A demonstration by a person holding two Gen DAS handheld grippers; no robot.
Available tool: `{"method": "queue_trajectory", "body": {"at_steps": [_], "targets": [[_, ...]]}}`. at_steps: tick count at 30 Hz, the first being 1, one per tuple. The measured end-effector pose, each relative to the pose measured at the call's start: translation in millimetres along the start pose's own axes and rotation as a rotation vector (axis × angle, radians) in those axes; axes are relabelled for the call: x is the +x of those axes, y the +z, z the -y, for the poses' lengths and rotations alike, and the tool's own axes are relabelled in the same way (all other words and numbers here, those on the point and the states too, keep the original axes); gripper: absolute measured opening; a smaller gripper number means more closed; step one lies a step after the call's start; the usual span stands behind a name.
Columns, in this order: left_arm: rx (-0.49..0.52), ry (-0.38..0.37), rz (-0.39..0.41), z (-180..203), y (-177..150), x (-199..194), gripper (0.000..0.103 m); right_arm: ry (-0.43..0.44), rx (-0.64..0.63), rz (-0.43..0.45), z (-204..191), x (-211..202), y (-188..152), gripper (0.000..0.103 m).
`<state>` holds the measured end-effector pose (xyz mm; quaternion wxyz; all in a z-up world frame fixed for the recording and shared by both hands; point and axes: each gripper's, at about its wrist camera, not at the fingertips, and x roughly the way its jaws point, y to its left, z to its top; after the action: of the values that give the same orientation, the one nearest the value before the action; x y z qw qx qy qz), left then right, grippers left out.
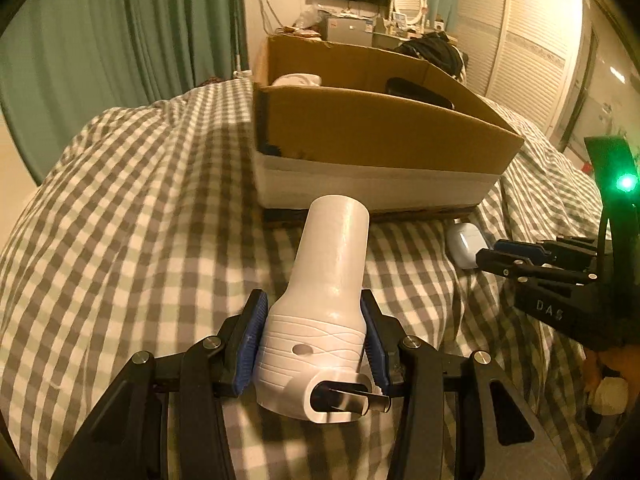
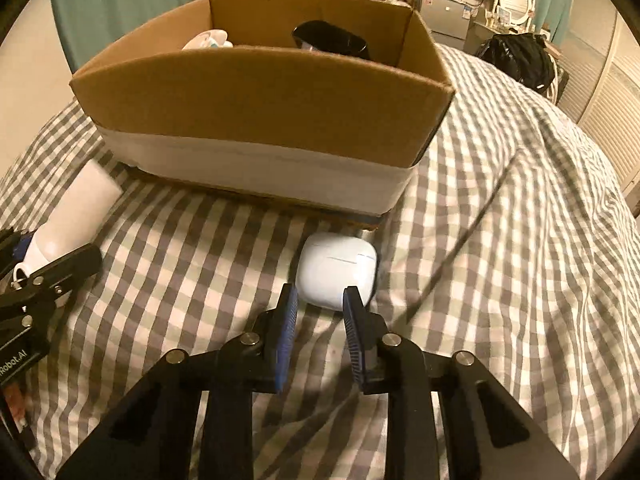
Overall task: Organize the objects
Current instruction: 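Grasp the white hair dryer with the left tool while the right tool grasps the earbud case, then drop the hair dryer into the box with the left tool while the right tool drops the earbud case in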
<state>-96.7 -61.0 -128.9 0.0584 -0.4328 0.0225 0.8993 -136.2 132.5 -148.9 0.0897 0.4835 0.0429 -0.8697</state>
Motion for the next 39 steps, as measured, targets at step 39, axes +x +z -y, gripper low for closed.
{"method": "queue_trajectory", "body": {"at_steps": [39], "targets": [[0.002, -0.019, 0.161, -4, 40, -66, 0.047, 0.070, -0.124, 0.178, -44, -65, 22, 0.051]]}}
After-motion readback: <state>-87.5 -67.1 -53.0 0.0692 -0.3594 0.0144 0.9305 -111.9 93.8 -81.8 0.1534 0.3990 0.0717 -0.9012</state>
